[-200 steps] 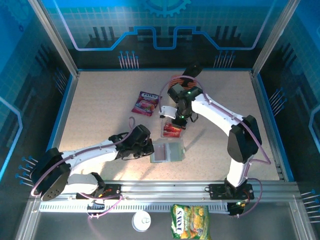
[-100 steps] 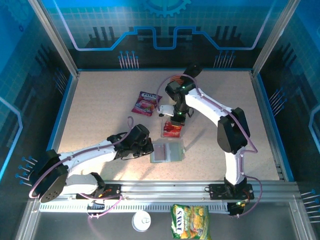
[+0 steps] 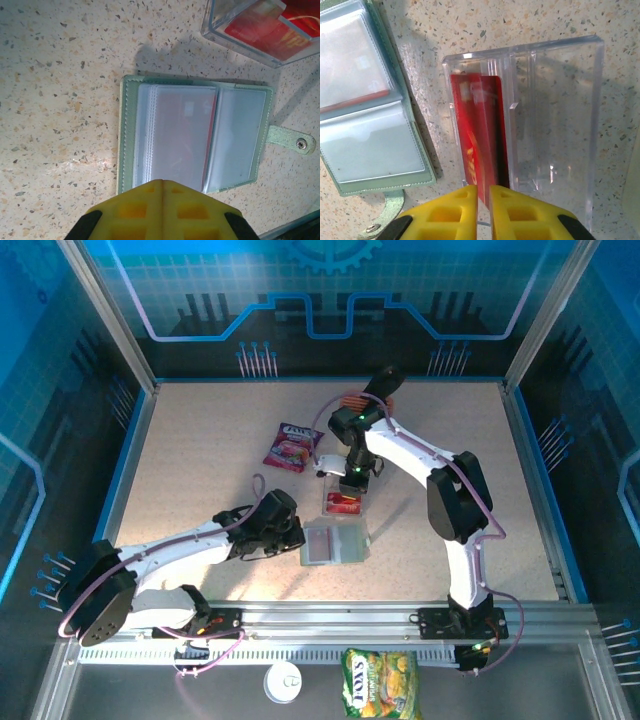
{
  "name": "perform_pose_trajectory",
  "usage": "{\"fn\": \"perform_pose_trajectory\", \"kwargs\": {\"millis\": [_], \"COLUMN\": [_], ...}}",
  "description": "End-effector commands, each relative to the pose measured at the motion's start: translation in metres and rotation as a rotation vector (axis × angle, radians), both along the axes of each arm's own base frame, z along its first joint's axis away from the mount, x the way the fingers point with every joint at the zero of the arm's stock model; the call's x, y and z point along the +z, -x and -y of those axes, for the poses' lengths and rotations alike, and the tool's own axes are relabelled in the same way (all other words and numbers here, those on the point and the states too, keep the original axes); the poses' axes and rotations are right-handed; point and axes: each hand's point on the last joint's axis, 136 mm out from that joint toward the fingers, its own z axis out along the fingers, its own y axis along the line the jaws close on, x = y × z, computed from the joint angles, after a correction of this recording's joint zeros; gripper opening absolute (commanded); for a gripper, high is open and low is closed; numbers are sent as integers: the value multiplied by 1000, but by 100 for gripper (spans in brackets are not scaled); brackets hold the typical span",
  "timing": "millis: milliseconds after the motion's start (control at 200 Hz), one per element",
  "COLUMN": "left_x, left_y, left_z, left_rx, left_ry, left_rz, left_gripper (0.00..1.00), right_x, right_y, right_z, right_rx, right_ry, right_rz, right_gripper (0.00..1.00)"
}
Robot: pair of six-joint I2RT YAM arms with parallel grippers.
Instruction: Take the credit cards out of the card holder
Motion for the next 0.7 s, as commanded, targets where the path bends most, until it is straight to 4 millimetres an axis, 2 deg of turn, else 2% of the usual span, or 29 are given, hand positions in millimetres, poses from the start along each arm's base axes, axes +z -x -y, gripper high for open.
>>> {"fn": "perform_pose_trajectory", "kwargs": {"millis": [0,165,335,695], "left_x": [-1,-4,-7,-17], "left_y": [0,1,0,-2], "left_z": [-4,-4,-4,0], "left_rx": [10,6,4,-1], "left_ry": [4,2,-6,-9], "left_rz": [6,0,-5,-33], "left_gripper": [5,5,4,1], "right_x": [10,21,33,38], "right_y": [3,7,16,36], "right_z": [8,9,0,-33], "right_rx": [-31,-62,-129,-499], "right_ry": [8,-6,-65,-271], "right_rz": [14,47,82,118], "right_gripper": [16,16,16,18]}}
